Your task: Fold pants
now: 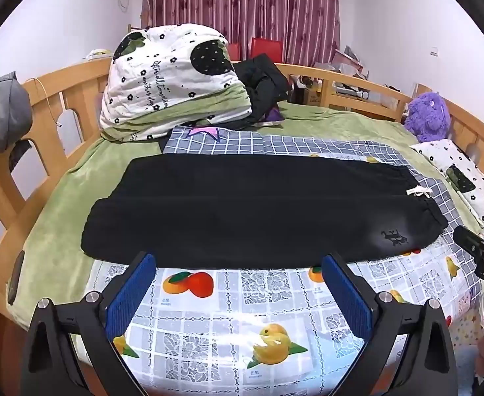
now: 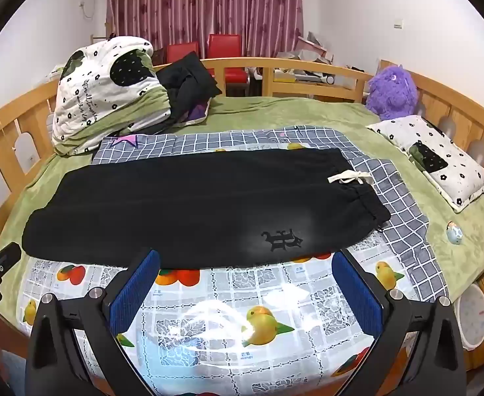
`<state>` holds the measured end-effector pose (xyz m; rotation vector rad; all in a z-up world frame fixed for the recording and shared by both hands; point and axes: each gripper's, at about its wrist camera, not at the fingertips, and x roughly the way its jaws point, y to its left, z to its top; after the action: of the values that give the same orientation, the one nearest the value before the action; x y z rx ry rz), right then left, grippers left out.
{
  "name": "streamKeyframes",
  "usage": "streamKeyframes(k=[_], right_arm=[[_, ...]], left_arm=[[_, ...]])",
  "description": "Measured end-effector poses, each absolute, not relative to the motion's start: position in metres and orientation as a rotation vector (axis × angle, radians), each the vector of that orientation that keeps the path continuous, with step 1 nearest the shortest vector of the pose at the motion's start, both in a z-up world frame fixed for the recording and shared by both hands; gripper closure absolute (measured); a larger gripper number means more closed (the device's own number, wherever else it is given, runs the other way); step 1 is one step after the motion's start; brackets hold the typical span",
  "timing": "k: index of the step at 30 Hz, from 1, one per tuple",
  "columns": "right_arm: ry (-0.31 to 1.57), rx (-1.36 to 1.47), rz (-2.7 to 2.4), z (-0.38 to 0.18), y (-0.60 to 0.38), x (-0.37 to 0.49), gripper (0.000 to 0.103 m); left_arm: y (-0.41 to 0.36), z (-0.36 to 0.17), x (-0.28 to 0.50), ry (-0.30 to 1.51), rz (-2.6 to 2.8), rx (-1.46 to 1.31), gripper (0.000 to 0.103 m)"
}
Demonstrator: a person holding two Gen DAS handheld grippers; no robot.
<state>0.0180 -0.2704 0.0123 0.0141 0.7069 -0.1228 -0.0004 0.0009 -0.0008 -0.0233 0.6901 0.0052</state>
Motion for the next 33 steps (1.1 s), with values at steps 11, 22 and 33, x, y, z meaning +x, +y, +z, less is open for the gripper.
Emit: streamKeyframes(k=[11, 22, 33], right_arm=[[0.713, 0.021, -0.124, 0.0058, -0.2736, 0.0153, 0.001], [0.727, 0.024, -0.123, 0.0075, -0.2719, 0.0185, 0.001], [0.730, 0.032, -0.122, 0.0078, -0.2732, 0.0186, 0.001]], left_arm=[[0.0028, -0.0040, 0.0044, 0.714, -0.016, -0.049, 0.001], [0.0055, -0.0072, 0.0047, 0.725, -0.008, -0.054, 0.001], [0.0060, -0.0079, 0.0042, 0.725, -0.007, -0.055, 0.001]])
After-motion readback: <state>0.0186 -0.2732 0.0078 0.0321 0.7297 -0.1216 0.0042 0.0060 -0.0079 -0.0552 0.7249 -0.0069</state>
